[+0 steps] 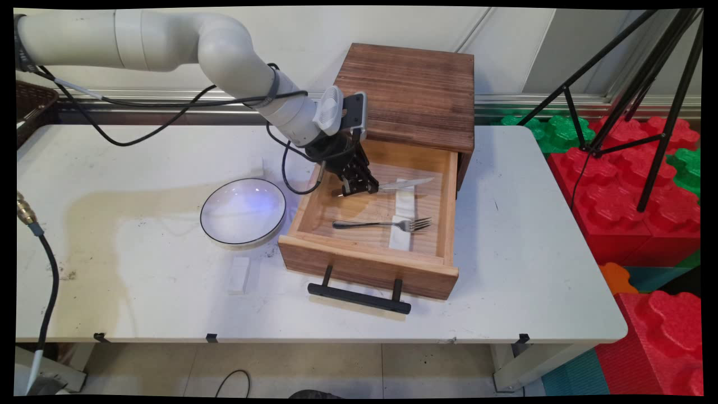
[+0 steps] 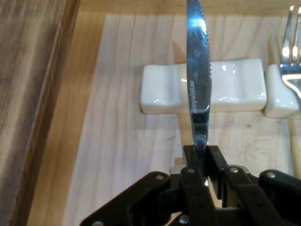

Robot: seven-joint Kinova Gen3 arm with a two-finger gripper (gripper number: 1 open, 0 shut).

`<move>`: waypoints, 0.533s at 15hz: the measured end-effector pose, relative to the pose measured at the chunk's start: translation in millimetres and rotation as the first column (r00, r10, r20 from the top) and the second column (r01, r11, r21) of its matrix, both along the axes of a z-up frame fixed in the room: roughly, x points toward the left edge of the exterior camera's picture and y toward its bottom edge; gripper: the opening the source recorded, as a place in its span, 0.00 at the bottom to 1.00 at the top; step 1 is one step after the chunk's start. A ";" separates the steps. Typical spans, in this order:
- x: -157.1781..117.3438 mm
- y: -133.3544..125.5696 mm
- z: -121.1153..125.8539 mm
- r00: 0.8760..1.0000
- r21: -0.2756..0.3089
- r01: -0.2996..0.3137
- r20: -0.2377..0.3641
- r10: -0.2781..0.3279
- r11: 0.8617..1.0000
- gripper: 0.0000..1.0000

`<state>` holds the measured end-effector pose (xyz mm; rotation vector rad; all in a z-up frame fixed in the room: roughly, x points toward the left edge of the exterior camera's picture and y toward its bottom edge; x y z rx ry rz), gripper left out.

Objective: Place the picked object into the drawer

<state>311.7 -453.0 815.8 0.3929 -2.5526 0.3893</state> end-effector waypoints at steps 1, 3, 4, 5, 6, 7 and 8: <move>0.2 -0.5 -2.1 1.000 0.003 0.000 0.001 0.000 1.000 0.00; 0.7 -1.5 -7.1 1.000 0.008 -0.001 0.003 0.001 1.000 0.00; 1.2 -2.0 -9.8 1.000 0.012 -0.002 0.004 0.002 1.000 0.00; 1.4 -2.3 -11.4 1.000 0.013 -0.002 0.005 0.002 1.000 0.00; 2.0 -2.5 -13.8 1.000 0.016 -0.003 0.006 0.002 1.000 0.00; 2.2 -3.0 -16.4 1.000 0.018 -0.003 0.006 0.003 1.000 0.00; 2.5 -3.7 -18.3 1.000 0.020 -0.003 0.004 0.003 1.000 0.00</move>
